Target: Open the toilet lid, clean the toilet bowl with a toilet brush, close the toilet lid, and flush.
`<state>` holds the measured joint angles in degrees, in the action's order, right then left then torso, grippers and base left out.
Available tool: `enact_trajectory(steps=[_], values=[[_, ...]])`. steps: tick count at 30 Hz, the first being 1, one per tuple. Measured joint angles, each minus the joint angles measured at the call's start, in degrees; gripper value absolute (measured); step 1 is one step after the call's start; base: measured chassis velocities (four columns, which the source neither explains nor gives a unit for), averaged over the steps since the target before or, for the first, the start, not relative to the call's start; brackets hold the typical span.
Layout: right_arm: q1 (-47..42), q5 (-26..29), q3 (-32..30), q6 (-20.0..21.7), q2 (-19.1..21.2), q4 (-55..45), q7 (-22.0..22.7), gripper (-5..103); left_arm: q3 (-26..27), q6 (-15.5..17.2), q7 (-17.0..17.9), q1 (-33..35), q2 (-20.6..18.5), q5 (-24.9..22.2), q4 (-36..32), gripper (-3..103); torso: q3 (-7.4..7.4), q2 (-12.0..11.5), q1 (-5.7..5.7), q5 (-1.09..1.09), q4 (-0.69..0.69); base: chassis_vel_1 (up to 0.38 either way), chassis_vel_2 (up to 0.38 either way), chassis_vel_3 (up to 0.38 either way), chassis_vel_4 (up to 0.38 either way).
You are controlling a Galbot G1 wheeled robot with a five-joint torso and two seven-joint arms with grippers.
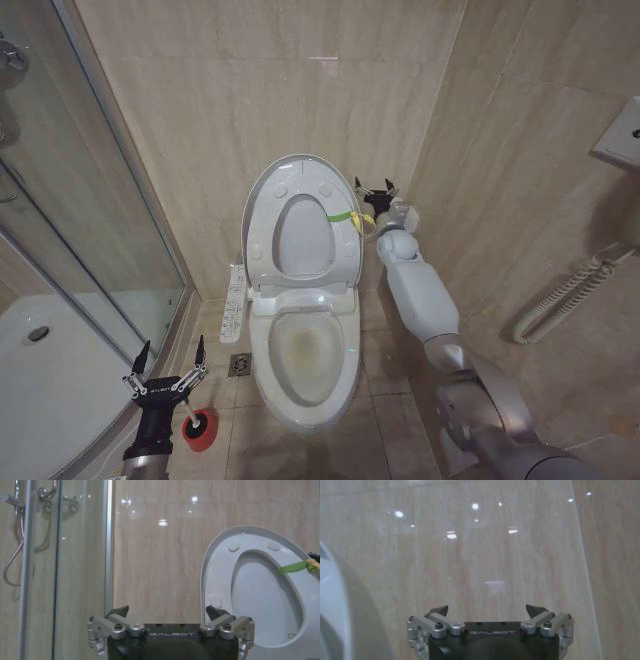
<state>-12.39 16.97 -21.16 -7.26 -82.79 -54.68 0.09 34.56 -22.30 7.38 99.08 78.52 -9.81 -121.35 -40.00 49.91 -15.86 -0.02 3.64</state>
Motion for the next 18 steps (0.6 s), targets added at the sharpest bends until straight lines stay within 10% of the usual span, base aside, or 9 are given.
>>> enact_trajectory(steps=[18], values=[[-7.88, 2.35, 4.84, 4.19, 4.22, -13.07, 1.35, 100, 0.00, 0.00, 0.00, 0.00, 0.00, 0.00, 0.00, 100, 0.00, 0.00, 0.00, 0.01, 0.02, 0.000, 0.000, 0.000, 0.000]])
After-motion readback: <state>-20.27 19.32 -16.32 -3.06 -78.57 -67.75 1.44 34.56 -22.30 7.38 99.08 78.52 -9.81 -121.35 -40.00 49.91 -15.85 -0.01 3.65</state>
